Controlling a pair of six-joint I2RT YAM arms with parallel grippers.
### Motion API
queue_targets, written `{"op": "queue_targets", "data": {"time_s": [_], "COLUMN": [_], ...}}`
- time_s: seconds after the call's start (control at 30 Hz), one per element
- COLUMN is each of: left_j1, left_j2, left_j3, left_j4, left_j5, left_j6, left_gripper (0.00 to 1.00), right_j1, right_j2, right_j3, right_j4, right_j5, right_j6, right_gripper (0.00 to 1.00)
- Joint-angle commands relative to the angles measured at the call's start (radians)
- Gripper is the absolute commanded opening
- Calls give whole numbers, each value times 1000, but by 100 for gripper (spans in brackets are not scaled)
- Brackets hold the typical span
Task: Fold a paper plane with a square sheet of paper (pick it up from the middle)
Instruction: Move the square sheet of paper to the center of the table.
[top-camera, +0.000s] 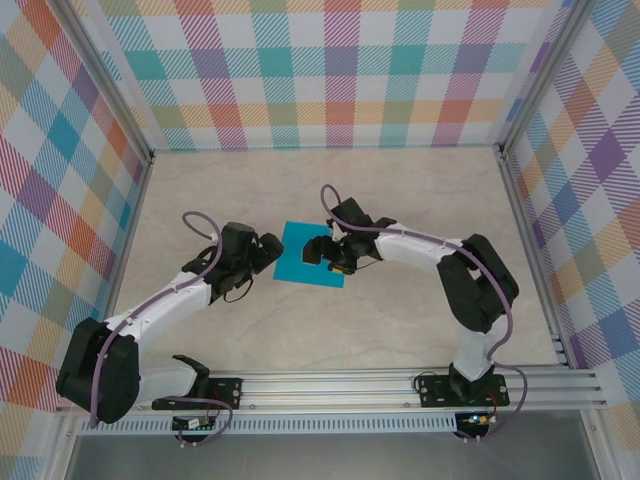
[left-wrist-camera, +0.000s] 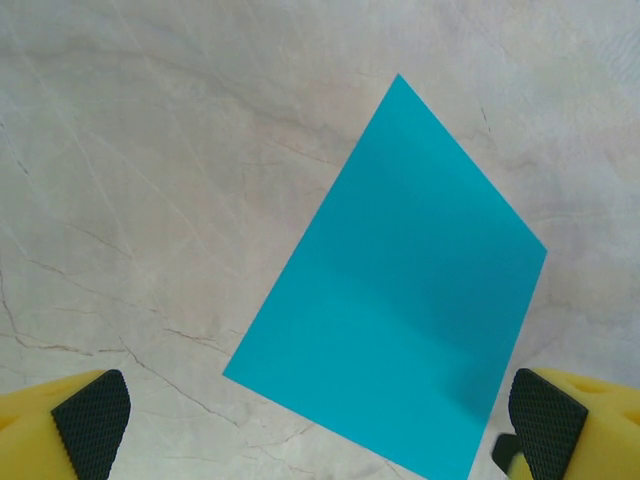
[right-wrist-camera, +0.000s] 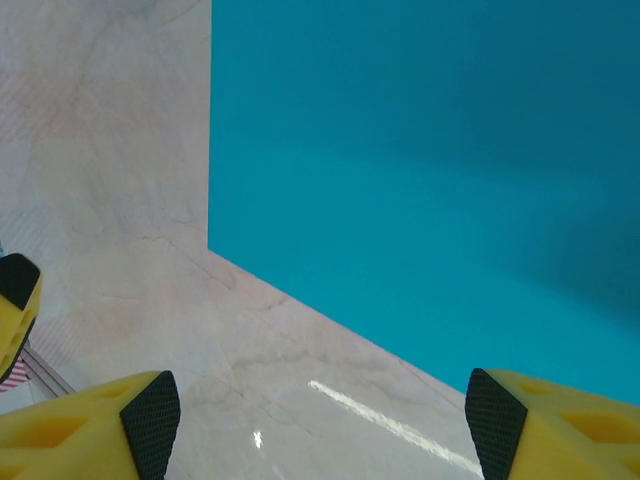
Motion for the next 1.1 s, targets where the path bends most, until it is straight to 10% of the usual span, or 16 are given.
{"op": "queue_targets", "data": {"time_s": [0.0, 1.07], "left_j1": [25, 37], "left_j2": [-26, -187], "left_j3": [1, -20], "left_j4": [-4, -152], "left_j5": [4, 26], "left_j6": [48, 121], "left_gripper": [100, 100], "right_j1": [18, 38], "right_j2": [70, 150], "right_j3": [80, 71], "right_j4": [-82, -272], "right_j5": [20, 120], "right_j6": [15, -91], "right_gripper": [78, 72]}}
